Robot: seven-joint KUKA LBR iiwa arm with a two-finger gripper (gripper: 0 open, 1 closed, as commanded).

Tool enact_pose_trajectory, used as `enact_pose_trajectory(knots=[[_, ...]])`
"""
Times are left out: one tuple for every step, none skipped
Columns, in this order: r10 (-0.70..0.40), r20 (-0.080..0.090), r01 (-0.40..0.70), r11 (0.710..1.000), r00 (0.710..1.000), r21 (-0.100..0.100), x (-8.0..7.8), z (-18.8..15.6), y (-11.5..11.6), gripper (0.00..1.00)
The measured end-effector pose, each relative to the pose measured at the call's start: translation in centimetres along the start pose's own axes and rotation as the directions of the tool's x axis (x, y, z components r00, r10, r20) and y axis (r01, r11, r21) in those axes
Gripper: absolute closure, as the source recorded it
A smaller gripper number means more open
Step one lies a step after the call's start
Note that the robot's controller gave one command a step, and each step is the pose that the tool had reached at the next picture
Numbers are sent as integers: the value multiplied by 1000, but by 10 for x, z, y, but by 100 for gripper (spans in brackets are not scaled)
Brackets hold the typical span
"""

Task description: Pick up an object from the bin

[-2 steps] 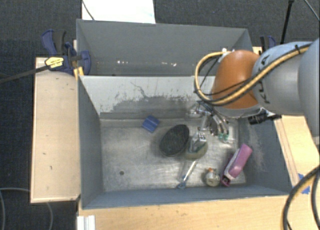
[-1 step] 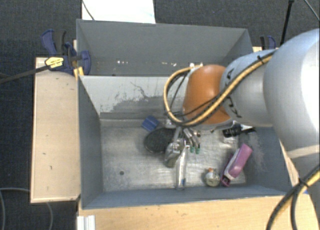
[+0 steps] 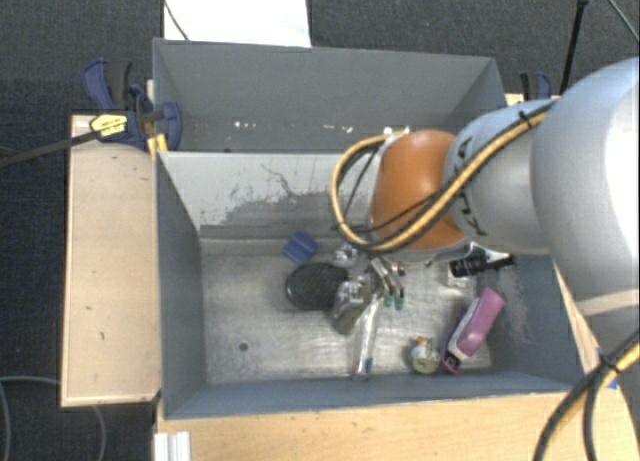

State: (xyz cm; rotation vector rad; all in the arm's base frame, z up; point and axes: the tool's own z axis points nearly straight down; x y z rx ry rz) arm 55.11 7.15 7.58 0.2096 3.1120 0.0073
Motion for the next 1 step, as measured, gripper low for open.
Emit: enact_pose_trajectory(knots=[[-410, -14, 410, 912, 912, -3, 0, -192, 28, 100]])
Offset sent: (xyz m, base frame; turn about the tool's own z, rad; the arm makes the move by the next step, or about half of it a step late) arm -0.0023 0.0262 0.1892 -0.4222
